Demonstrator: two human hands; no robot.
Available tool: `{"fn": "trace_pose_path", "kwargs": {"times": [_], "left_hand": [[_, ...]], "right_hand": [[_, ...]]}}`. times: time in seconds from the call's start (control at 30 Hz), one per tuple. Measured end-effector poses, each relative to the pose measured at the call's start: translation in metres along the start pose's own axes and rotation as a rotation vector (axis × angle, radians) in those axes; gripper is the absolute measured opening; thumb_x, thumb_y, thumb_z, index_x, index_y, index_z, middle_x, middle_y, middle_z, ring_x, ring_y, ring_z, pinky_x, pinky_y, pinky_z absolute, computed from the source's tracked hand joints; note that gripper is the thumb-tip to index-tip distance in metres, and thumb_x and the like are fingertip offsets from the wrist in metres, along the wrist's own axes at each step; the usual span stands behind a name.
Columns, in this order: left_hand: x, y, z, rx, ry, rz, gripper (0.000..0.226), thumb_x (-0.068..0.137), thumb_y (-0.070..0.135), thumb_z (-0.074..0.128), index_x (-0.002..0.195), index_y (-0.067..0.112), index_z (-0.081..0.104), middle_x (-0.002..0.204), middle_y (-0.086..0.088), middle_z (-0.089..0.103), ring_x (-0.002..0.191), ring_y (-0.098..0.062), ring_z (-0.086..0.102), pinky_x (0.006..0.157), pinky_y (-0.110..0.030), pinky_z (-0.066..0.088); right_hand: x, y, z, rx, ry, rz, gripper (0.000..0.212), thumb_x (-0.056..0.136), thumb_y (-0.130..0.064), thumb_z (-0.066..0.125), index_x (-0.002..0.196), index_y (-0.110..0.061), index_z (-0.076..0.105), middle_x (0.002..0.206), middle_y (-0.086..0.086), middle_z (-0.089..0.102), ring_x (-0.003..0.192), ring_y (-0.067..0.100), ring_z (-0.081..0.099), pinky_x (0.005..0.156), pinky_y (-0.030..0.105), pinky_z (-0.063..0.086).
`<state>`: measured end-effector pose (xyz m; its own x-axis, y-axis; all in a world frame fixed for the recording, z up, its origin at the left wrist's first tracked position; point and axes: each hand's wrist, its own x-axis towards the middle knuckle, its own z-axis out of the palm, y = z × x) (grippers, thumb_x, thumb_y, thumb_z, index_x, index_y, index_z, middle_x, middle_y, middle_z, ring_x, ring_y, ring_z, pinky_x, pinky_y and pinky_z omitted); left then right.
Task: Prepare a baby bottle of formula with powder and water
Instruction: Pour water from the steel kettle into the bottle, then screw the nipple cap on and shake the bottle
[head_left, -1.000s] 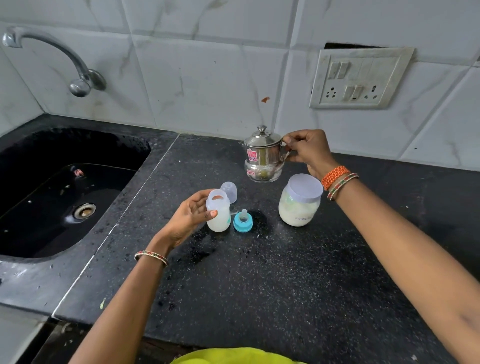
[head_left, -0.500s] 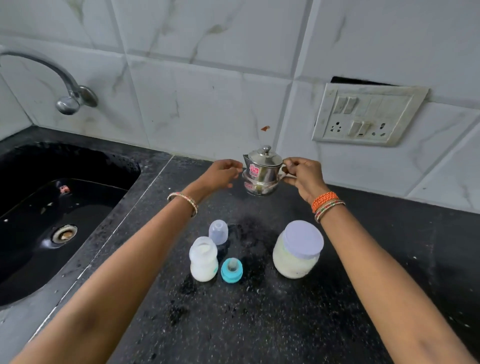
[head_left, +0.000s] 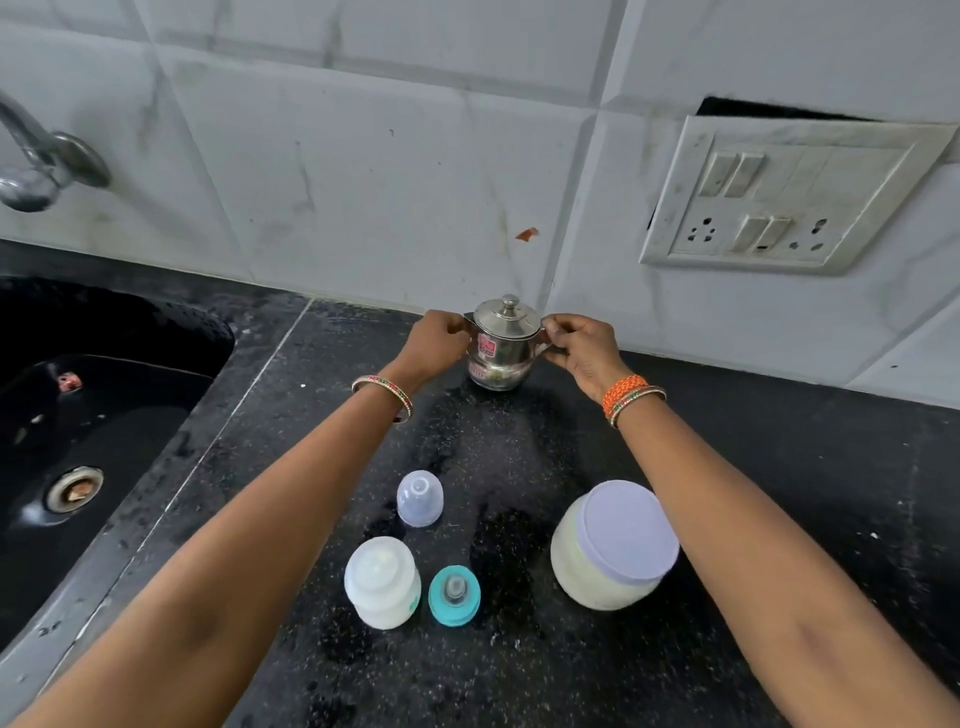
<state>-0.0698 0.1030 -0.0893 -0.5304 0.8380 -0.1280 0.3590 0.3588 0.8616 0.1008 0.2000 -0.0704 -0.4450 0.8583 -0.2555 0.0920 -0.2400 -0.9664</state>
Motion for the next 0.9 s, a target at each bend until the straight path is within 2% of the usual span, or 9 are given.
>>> {"fn": "trace_pose_path", "kwargs": {"times": [0.1,0.17,0.27,0.33,0.43,0.53,0.6,0.73,0.9], "left_hand": [[0.003,-0.006,0.005,0.009,0.005,0.023,0.021,0.082,0.005,0.047,0.087,-0.004,0.065,0.072,-0.009,0.060,0.069,-0.019,0.051,0.068,-0.030,0.044],[0.005,-0.007,0.006,0.005,0.007,0.023,0.016,0.083,0.005,0.047,0.080,0.000,0.062,0.068,-0.006,0.059,0.069,-0.020,0.051,0.068,-0.030,0.043],[0.003,-0.003,0.003,0.004,-0.022,0.008,0.012,0.085,0.004,0.047,0.077,0.008,0.055,0.071,-0.006,0.056,0.074,-0.022,0.050,0.069,-0.031,0.040],[-0.006,0.000,-0.002,-0.009,-0.018,0.017,0.010,0.086,0.006,0.048,0.093,0.011,0.054,0.092,-0.009,0.057,0.085,-0.023,0.052,0.077,-0.035,0.044],[-0.034,0.006,-0.015,-0.053,0.016,0.053,0.037,0.088,0.006,0.049,0.125,0.005,0.050,0.116,-0.012,0.055,0.104,-0.028,0.055,0.088,-0.036,0.045],[-0.075,0.010,-0.033,-0.155,0.069,0.139,0.036,0.086,-0.001,0.046,0.119,0.007,0.056,0.115,-0.012,0.059,0.097,-0.024,0.057,0.079,-0.033,0.047],[-0.112,0.003,-0.045,-0.233,0.144,0.197,0.034,0.084,-0.005,0.044,0.110,0.010,0.060,0.108,-0.009,0.062,0.090,-0.017,0.056,0.071,-0.025,0.045],[-0.189,-0.033,-0.037,-0.316,0.340,0.249,0.037,0.080,-0.009,0.041,0.102,0.013,0.060,0.103,-0.004,0.064,0.082,-0.006,0.056,0.073,-0.020,0.045],[-0.241,-0.066,-0.021,-0.491,0.505,0.148,0.044,0.077,-0.015,0.037,0.103,0.014,0.058,0.106,-0.005,0.063,0.100,-0.016,0.059,0.092,-0.034,0.050]], "right_hand": [[0.007,0.003,0.002,-0.047,0.002,0.008,0.020,0.092,0.004,0.053,0.081,-0.009,0.063,0.083,0.006,0.061,0.096,0.024,0.056,0.098,0.044,0.049],[0.009,-0.001,0.006,-0.115,-0.005,0.023,0.020,0.093,0.002,0.052,0.080,-0.011,0.060,0.085,0.005,0.060,0.098,0.024,0.056,0.095,0.041,0.049],[0.004,-0.014,0.010,-0.348,0.006,0.011,0.013,0.091,-0.004,0.057,0.101,-0.011,0.059,0.105,0.007,0.057,0.105,0.022,0.054,0.087,0.035,0.050],[-0.009,-0.026,0.014,-0.562,0.070,-0.098,0.029,0.088,-0.005,0.059,0.116,-0.007,0.055,0.118,0.010,0.054,0.109,0.022,0.052,0.087,0.032,0.046],[-0.053,-0.042,0.022,-0.692,0.148,-0.293,0.028,0.086,-0.003,0.057,0.113,-0.002,0.059,0.120,0.013,0.057,0.112,0.024,0.053,0.088,0.029,0.044],[-0.107,-0.041,0.034,-0.749,0.097,-0.392,0.019,0.085,-0.001,0.053,0.100,0.001,0.065,0.107,0.014,0.064,0.093,0.020,0.055,0.078,0.026,0.044],[-0.142,-0.027,0.042,-0.854,0.041,-0.428,0.018,0.084,-0.004,0.055,0.100,-0.001,0.064,0.111,0.016,0.059,0.089,0.020,0.053,0.077,0.026,0.043],[-0.181,0.013,0.047,-1.179,-0.102,-0.304,0.030,0.086,-0.020,0.059,0.115,-0.011,0.054,0.128,0.014,0.040,0.107,0.031,0.053,0.092,0.040,0.047],[-0.212,0.046,0.058,-1.344,-0.259,-0.099,0.039,0.088,-0.023,0.060,0.125,-0.016,0.050,0.132,0.012,0.044,0.110,0.029,0.056,0.092,0.039,0.048]]}}
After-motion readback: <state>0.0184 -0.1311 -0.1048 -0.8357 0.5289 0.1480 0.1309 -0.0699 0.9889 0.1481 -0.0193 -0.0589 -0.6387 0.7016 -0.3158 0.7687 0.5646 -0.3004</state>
